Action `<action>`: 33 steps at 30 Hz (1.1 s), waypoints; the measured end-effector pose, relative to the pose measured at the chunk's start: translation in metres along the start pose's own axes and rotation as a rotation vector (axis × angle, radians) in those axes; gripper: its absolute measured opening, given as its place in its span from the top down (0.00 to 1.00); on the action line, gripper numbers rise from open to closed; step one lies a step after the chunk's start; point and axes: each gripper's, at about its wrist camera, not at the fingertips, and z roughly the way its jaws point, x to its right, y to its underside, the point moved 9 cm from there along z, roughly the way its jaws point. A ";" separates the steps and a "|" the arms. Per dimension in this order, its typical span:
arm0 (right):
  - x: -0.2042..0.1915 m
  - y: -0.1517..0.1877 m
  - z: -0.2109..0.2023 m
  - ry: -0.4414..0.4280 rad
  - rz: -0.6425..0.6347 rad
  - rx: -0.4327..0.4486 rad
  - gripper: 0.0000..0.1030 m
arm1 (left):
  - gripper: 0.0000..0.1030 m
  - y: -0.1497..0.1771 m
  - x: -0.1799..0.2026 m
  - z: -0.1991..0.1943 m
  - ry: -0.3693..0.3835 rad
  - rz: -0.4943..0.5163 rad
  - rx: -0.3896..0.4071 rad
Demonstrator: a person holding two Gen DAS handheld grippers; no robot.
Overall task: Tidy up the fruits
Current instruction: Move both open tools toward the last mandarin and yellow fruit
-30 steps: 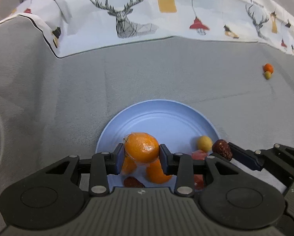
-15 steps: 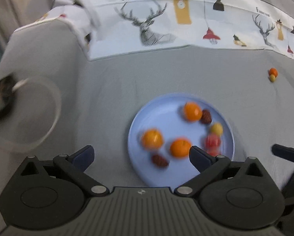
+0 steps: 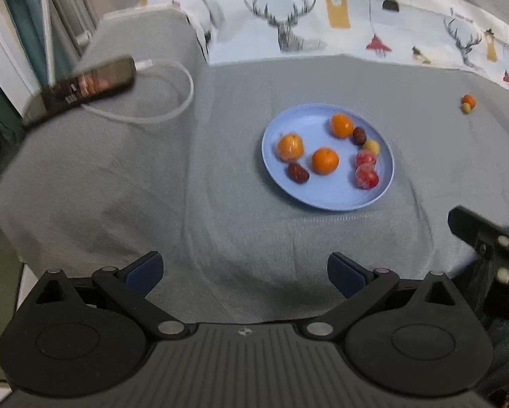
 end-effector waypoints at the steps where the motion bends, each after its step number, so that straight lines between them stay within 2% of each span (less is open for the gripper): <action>1: -0.002 -0.001 -0.007 -0.004 -0.012 0.017 0.01 | 0.00 0.000 0.001 -0.008 -0.003 0.003 0.021; 7: -0.013 0.000 -0.039 -0.015 -0.075 0.084 0.01 | 0.00 0.006 0.008 -0.036 -0.006 0.018 0.079; 16: -0.015 0.001 -0.065 -0.008 -0.082 0.134 0.01 | 0.00 0.010 0.014 -0.059 -0.012 0.039 0.134; 24: -0.018 0.001 -0.070 -0.013 -0.087 0.146 0.01 | 0.00 0.009 0.016 -0.063 -0.018 0.050 0.147; 33: -0.013 0.003 -0.060 -0.038 -0.065 0.121 0.01 | 0.00 0.008 0.020 -0.054 -0.038 0.077 0.118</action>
